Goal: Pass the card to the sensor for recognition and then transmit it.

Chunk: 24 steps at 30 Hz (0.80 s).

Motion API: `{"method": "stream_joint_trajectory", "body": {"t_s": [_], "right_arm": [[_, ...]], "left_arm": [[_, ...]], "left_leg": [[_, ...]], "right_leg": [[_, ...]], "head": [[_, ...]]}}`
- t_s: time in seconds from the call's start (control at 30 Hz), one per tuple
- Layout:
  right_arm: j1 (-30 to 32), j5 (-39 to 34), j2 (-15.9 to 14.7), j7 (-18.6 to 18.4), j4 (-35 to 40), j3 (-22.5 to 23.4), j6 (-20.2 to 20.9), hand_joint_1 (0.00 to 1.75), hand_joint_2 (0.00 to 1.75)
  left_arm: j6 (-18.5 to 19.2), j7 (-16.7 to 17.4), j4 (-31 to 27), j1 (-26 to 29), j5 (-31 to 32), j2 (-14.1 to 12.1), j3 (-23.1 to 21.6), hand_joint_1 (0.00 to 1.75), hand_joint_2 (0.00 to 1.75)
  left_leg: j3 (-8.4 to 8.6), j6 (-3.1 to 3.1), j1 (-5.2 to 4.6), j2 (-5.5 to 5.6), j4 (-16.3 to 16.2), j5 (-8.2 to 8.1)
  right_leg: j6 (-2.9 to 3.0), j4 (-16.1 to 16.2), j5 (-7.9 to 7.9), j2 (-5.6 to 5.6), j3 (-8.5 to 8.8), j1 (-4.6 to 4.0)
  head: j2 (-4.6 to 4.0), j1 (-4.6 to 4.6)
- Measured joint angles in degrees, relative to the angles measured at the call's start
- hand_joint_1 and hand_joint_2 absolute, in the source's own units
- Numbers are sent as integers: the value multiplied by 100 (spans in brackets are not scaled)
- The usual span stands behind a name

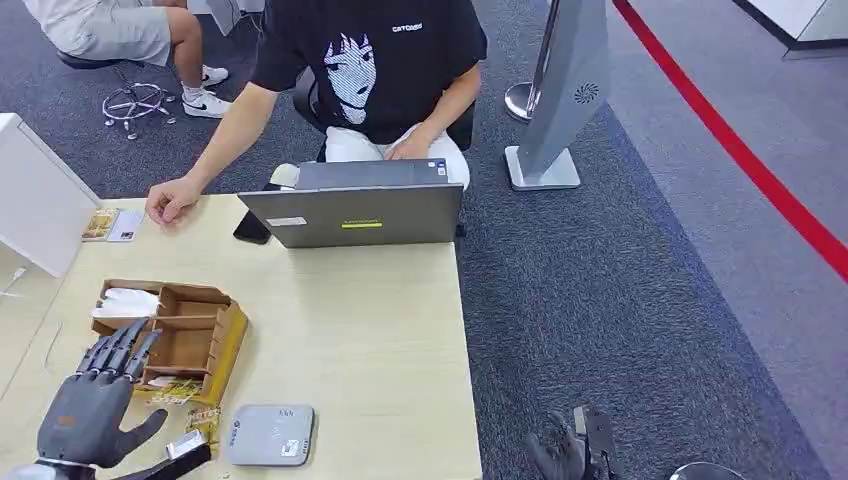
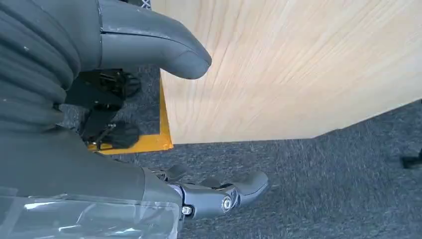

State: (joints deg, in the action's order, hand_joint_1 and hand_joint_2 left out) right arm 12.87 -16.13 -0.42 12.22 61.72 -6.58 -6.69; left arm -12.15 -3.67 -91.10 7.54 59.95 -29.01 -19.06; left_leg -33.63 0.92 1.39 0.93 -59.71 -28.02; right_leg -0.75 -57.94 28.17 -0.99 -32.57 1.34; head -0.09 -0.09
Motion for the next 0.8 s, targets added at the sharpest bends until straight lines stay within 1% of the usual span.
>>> {"method": "stream_joint_trajectory", "body": {"t_s": [0.13,0.3,0.67,0.8], "right_arm": [[-6,2,0,0,0,-50,-46,0,175],[-22,5,0,0,-2,-92,-79,0,175],[-48,81,0,0,-15,-159,-87,0,175],[-62,85,-2,0,-24,-181,-94,0,175]], "left_arm": [[11,-9,288,-163,-50,225,13,0,175],[20,-13,474,-260,-57,383,48,0,175],[74,-13,728,-417,-61,573,109,0,175],[146,-33,815,-516,-52,645,114,0,175]], "left_leg": [[0,0,-1,0,-1,0],[-2,-1,-1,0,-1,-1],[-1,-1,0,-1,-1,-1],[-2,-1,0,-1,-1,-1]], "right_leg": [[0,0,0,-4,-1,0],[-2,1,3,-4,-4,0],[-2,0,3,-5,-5,0],[-2,0,3,-4,-4,0]], "head": [[0,0],[0,-2],[0,-2],[0,-2]]}}
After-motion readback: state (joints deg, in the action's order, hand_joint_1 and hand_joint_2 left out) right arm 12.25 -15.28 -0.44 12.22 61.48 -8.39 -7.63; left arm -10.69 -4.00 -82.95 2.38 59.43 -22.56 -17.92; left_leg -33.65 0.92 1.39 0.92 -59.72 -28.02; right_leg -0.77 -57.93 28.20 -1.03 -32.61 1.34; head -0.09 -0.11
